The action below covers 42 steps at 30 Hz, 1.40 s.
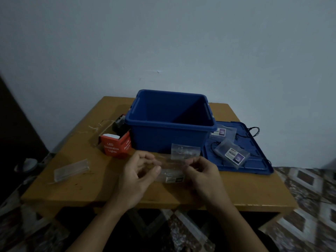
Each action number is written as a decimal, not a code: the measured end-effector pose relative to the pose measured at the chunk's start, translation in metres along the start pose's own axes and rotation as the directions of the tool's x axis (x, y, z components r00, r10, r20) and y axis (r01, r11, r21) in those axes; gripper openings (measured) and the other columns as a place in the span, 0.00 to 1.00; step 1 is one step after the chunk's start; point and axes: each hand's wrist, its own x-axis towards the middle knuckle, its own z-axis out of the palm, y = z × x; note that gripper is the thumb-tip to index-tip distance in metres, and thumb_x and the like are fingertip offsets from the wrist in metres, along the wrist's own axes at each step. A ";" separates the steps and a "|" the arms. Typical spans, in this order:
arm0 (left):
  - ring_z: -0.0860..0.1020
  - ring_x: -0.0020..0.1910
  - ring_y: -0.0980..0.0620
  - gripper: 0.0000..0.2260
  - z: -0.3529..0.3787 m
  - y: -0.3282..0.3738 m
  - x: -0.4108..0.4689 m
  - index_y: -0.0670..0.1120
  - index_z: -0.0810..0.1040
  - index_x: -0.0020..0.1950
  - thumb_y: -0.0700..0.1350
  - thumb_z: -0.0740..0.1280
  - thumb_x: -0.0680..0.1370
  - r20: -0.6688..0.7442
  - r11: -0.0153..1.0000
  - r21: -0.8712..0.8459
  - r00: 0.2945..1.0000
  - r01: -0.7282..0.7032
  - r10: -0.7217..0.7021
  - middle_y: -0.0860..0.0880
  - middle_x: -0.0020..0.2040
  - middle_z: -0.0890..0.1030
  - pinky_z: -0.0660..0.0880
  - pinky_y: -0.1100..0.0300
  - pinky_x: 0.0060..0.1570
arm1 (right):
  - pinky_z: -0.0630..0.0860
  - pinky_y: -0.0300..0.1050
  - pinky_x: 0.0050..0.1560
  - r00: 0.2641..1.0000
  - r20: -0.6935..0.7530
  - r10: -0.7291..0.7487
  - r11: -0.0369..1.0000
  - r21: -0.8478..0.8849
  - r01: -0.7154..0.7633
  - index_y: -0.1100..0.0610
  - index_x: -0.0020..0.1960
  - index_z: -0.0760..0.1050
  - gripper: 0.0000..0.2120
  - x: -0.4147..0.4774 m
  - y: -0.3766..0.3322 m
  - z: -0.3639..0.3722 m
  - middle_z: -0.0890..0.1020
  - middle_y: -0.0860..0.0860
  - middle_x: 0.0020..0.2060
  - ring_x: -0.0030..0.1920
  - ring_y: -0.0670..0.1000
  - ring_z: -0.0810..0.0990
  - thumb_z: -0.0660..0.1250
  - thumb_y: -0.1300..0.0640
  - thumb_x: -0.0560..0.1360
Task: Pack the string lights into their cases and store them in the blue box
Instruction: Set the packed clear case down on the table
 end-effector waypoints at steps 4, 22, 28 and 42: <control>0.77 0.29 0.48 0.17 -0.001 0.006 0.003 0.43 0.72 0.55 0.46 0.75 0.73 0.027 0.991 -0.076 0.994 0.109 -0.108 0.45 0.51 0.85 0.74 0.60 0.30 | 0.81 0.47 0.42 0.999 0.039 -0.022 0.999 -0.044 0.023 0.56 0.53 0.76 0.07 0.006 0.001 0.000 0.82 0.56 0.49 0.46 0.57 0.83 0.69 0.64 0.77; 0.82 0.34 0.44 0.14 0.000 0.009 0.006 0.44 0.83 0.52 0.52 0.66 0.78 0.004 0.978 -0.107 0.983 0.181 -0.182 0.46 0.50 0.85 0.76 0.58 0.31 | 0.77 0.50 0.36 0.987 0.105 -0.118 0.918 0.390 0.068 0.60 0.53 0.82 0.09 0.005 0.021 0.000 0.83 0.60 0.41 0.35 0.58 0.80 0.67 0.55 0.80; 0.81 0.32 0.47 0.05 0.002 0.005 0.009 0.46 0.84 0.50 0.44 0.71 0.75 -0.023 0.977 -0.086 0.980 0.194 -0.197 0.44 0.43 0.84 0.76 0.61 0.29 | 0.79 0.45 0.34 0.989 0.065 -0.131 0.960 0.257 0.110 0.60 0.56 0.79 0.06 0.004 0.021 0.002 0.82 0.54 0.35 0.33 0.56 0.80 0.66 0.60 0.81; 0.78 0.28 0.51 0.06 0.011 0.010 0.012 0.44 0.82 0.48 0.46 0.68 0.79 -0.105 0.973 -0.036 0.967 0.228 -0.231 0.55 0.34 0.83 0.73 0.62 0.27 | 0.75 0.42 0.26 0.987 -0.045 -0.157 0.978 0.133 0.161 0.58 0.52 0.78 0.09 0.003 0.018 0.012 0.80 0.56 0.27 0.25 0.53 0.77 0.65 0.52 0.81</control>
